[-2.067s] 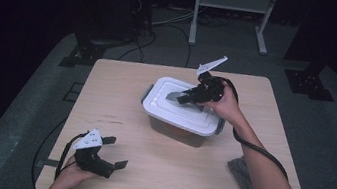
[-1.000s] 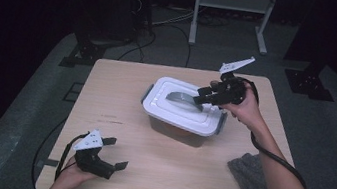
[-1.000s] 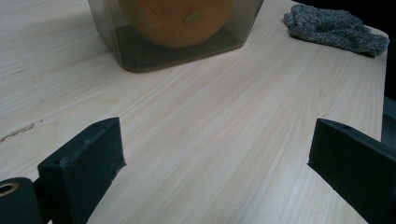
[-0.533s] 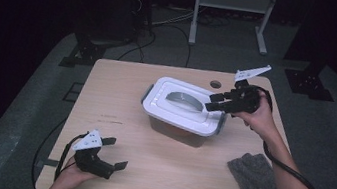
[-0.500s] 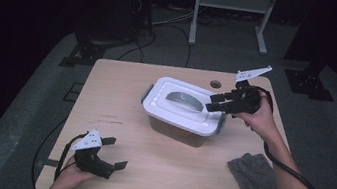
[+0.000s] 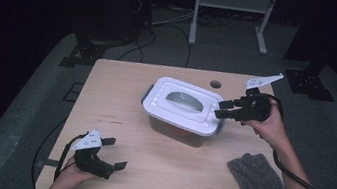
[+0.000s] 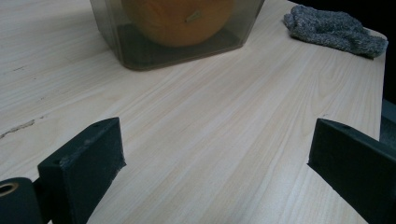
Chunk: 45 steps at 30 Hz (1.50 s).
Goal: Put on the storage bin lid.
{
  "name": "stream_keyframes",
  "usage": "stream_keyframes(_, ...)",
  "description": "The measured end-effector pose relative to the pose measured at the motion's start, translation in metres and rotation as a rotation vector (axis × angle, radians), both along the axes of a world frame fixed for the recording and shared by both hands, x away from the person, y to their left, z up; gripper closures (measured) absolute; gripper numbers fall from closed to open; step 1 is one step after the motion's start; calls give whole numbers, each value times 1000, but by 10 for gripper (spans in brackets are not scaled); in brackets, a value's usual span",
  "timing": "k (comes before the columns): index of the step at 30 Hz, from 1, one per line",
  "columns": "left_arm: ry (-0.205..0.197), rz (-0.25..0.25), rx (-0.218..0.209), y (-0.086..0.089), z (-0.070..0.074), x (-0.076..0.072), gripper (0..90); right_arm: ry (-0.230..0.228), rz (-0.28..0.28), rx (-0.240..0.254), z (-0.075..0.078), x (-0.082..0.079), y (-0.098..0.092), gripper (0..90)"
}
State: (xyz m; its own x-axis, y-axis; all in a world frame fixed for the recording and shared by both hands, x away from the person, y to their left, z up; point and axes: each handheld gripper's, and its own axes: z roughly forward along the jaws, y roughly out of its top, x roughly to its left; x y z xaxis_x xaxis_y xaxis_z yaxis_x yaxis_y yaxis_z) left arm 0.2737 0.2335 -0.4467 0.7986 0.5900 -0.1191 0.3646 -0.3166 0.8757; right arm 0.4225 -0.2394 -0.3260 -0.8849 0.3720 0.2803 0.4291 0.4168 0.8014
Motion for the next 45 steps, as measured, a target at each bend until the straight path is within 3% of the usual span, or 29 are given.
stream_keyframes(25, 6, -3, 7, 0, -1, 0, 27, 39, -61, 17, -23, -29, -44, 433)
stream_keyframes(45, 11, -2, 20, -2, -3, 0, 26, 103, -131, 43, -65, -54, -81, 431)
